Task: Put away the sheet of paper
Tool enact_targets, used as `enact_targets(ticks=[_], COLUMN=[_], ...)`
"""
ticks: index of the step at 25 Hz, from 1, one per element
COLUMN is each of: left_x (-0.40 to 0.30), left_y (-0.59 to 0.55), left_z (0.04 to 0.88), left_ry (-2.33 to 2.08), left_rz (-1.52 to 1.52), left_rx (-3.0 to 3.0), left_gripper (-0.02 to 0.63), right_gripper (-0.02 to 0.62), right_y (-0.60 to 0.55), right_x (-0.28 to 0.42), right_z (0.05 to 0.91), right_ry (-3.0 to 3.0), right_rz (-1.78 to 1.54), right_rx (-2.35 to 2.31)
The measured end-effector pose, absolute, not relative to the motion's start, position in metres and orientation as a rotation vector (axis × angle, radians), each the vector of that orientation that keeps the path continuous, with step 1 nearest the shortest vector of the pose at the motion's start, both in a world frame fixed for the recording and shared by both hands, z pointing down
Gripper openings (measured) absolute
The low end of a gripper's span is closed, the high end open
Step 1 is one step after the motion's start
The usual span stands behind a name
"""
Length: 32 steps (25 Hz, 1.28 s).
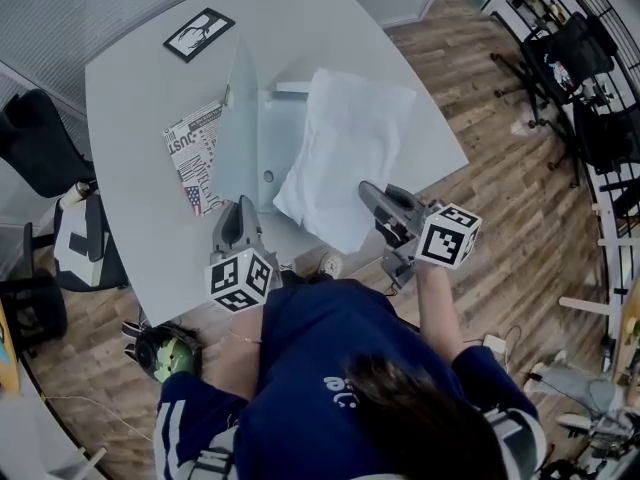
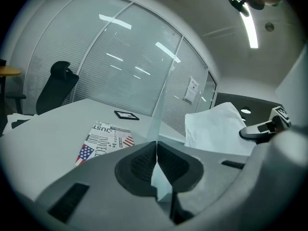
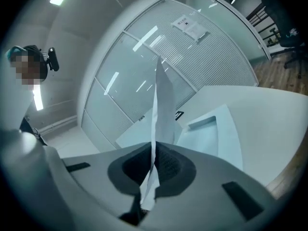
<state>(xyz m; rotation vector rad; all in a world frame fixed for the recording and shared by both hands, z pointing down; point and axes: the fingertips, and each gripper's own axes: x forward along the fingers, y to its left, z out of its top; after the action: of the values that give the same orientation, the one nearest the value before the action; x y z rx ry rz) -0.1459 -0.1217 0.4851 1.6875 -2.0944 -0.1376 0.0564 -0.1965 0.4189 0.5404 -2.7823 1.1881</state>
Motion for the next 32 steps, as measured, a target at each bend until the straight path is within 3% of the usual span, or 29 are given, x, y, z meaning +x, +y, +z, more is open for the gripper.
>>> enact_targets(ticks=[8, 16, 32], left_x=[-0.148, -0.144, -0.141], left_y=[-0.122, -0.122, -0.121], left_z=[0.487, 0.487, 0.486], left_ry=[-2.081, -2.056, -2.047], left_rz=[-0.059, -0.01, 0.05], left_rx=[1.731, 1.776, 1.816], left_gripper=[0.008, 0.008, 0.008], right_gripper=[0.008, 0.008, 0.009], right_y=[-0.196, -0.213, -0.255], right_x=[0.024, 0.005, 0.007], right_z=[0.477, 0.529, 0.577], right_ry=[-2.559, -2.319, -2.013], right_rz=[1.098, 1.23, 1.044], right_rx=[0.47, 0.508, 0.676])
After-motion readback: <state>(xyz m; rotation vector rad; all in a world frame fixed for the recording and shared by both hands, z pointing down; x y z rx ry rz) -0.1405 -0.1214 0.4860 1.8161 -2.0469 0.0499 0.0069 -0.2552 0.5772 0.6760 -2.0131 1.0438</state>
